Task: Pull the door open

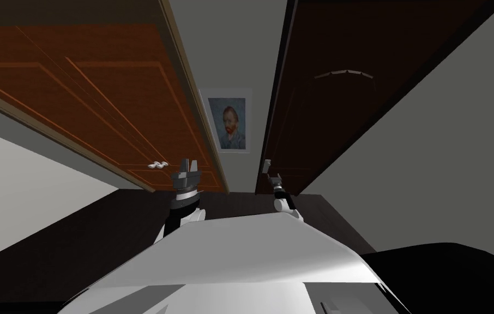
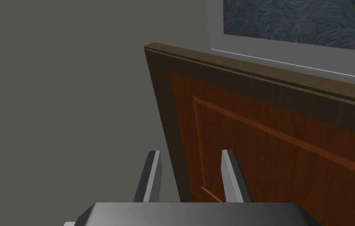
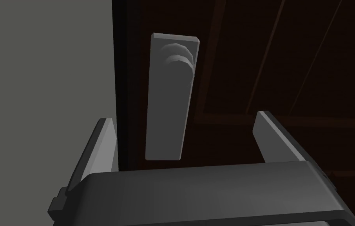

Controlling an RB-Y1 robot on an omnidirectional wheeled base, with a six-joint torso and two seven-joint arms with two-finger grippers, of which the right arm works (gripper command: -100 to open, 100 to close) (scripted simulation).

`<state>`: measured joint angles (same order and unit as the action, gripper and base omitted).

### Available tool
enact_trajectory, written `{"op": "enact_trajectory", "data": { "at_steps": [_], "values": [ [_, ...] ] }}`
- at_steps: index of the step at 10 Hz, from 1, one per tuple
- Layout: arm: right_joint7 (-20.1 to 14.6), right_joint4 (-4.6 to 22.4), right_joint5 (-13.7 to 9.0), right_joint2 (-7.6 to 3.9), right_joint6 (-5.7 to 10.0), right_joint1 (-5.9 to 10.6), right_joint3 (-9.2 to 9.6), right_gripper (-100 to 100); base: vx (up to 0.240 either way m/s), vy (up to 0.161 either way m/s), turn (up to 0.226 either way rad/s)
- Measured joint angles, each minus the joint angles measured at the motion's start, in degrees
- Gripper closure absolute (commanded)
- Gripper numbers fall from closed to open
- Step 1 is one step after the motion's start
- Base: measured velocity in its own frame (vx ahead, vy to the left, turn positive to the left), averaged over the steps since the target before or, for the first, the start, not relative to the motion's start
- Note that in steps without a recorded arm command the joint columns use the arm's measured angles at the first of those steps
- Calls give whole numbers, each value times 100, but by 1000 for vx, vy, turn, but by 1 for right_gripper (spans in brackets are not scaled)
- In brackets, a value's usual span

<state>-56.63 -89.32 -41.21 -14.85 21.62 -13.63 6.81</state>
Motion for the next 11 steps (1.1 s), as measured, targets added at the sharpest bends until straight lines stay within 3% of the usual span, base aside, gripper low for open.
{"op": "enact_trajectory", "data": {
  "at_steps": [5,7,9,11],
  "values": [
    [-415,339,-356,-108,-60,99,55,-100,50,-51,97],
    [-604,572,-410,-317,87,44,-73,-100,110,3,120],
    [-734,696,-498,-480,94,31,-292,-100,134,10,135],
    [-867,916,-536,-589,190,95,-389,-100,174,-32,170]
  ]
}}
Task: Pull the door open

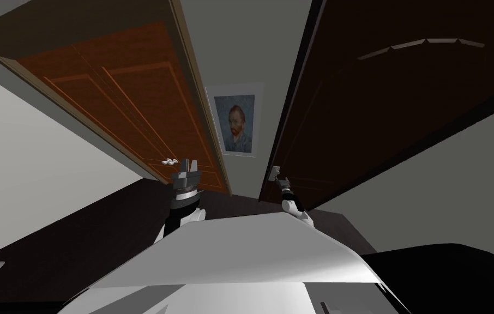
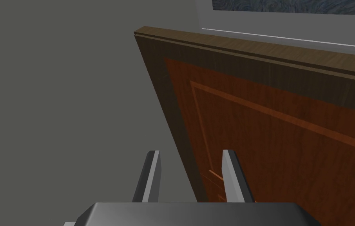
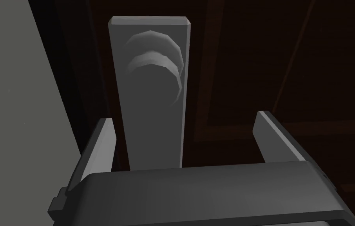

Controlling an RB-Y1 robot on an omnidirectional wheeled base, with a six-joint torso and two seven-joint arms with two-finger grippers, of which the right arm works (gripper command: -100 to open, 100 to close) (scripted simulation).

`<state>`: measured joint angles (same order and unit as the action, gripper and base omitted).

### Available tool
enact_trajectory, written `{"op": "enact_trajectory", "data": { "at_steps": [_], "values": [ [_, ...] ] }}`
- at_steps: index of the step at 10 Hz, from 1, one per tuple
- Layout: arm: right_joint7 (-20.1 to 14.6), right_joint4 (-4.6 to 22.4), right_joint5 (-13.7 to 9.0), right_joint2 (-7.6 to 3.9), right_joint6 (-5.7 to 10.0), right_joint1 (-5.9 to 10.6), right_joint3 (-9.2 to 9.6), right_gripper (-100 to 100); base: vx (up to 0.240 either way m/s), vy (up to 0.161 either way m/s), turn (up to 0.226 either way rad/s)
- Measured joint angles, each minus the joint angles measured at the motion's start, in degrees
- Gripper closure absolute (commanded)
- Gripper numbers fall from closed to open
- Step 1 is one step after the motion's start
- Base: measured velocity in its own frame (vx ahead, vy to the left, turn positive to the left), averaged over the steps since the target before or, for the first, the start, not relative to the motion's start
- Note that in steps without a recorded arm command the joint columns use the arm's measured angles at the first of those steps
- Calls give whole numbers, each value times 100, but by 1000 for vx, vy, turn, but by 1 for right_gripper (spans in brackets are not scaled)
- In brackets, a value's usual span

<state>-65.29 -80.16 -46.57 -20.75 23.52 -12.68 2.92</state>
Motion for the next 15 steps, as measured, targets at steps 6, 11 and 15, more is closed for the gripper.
{"op": "enact_trajectory", "data": {
  "at_steps": [6,11,15],
  "values": [
    [-126,120,-42,-84,18,137,-54,100,62,-8,42],
    [-154,121,-38,-123,34,116,-28,100,-70,-12,24],
    [-311,62,-39,-298,81,-51,91,100,-211,-19,114]
  ]
}}
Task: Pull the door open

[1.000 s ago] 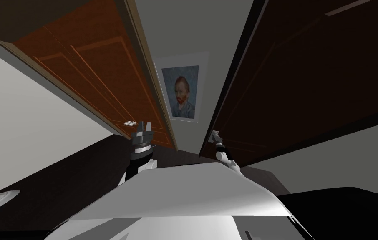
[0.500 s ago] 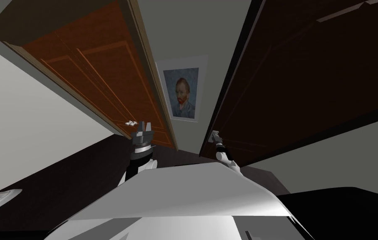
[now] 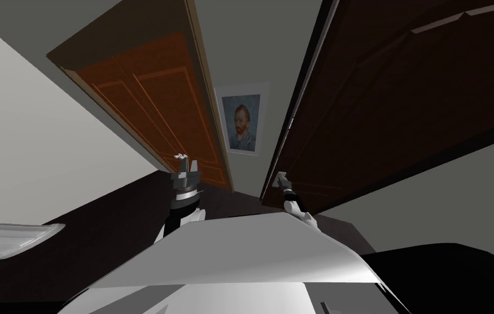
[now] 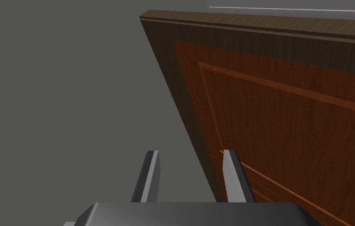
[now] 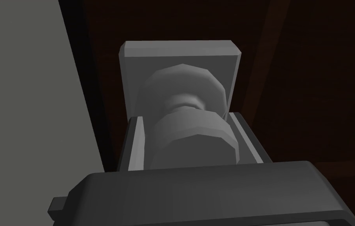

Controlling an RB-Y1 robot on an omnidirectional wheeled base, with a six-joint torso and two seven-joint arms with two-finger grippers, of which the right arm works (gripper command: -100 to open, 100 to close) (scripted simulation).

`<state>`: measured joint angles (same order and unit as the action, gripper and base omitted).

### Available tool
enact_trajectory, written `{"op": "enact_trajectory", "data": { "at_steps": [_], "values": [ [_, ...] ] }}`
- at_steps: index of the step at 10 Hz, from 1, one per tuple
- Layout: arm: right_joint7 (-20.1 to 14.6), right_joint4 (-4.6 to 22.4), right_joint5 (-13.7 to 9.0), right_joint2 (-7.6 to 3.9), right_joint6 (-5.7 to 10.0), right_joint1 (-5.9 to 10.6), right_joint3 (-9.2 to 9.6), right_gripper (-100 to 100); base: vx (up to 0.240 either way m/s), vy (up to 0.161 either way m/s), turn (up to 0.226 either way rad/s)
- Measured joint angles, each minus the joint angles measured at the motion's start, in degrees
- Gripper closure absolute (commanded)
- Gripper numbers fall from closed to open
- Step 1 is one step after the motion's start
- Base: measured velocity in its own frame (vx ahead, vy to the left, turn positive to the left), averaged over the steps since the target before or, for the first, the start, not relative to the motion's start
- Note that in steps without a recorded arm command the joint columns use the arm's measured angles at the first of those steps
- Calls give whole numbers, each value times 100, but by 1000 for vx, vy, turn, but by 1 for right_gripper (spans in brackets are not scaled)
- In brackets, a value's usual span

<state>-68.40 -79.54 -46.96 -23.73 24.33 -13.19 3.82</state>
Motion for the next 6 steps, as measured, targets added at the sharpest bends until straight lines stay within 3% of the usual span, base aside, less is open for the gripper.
{"op": "enact_trajectory", "data": {
  "at_steps": [4,5,6],
  "values": [
    [-295,-175,6,-295,93,-146,275,100,-234,-72,177],
    [-391,-215,5,-383,120,-176,354,100,-104,-47,70],
    [-409,-214,9,-382,111,-186,386,100,-141,-20,119]
  ]
}}
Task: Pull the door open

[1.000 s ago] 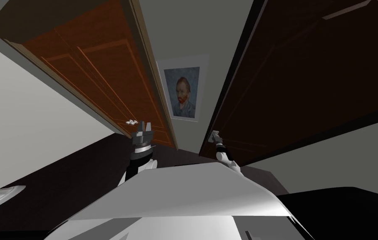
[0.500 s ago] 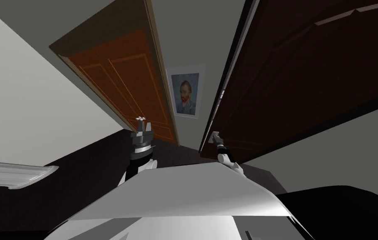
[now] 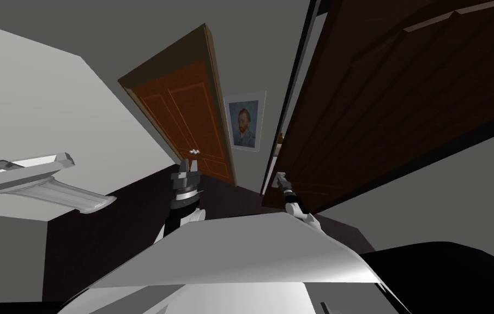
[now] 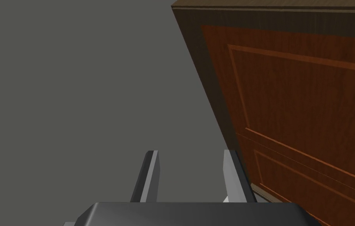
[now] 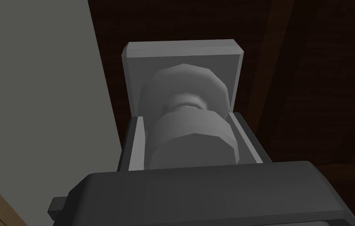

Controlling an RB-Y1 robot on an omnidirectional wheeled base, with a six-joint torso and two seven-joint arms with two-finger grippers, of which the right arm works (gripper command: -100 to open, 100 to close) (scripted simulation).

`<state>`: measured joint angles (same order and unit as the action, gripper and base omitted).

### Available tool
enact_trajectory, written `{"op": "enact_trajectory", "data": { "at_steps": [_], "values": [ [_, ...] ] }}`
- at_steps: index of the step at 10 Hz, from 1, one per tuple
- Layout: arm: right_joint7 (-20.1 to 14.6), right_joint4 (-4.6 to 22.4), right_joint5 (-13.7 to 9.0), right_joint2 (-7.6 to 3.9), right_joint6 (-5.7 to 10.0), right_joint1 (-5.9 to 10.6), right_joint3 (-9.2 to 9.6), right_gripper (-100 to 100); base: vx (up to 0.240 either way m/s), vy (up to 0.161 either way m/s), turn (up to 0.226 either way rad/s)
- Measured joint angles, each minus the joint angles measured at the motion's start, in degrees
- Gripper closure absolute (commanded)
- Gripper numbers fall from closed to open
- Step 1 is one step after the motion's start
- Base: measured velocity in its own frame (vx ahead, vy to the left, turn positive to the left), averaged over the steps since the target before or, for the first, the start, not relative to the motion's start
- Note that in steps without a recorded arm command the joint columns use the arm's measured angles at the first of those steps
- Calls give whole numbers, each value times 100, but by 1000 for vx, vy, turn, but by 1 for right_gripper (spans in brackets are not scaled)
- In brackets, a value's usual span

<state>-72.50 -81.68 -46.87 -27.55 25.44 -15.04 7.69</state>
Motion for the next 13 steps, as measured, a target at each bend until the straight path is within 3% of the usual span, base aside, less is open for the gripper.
{"op": "enact_trajectory", "data": {
  "at_steps": [9,11,13],
  "values": [
    [-526,-206,87,-597,387,-286,477,100,-218,-61,128],
    [-552,-233,99,-642,386,-332,522,100,-212,-39,110],
    [-663,-290,155,-783,509,-383,634,100,-254,-103,136]
  ]
}}
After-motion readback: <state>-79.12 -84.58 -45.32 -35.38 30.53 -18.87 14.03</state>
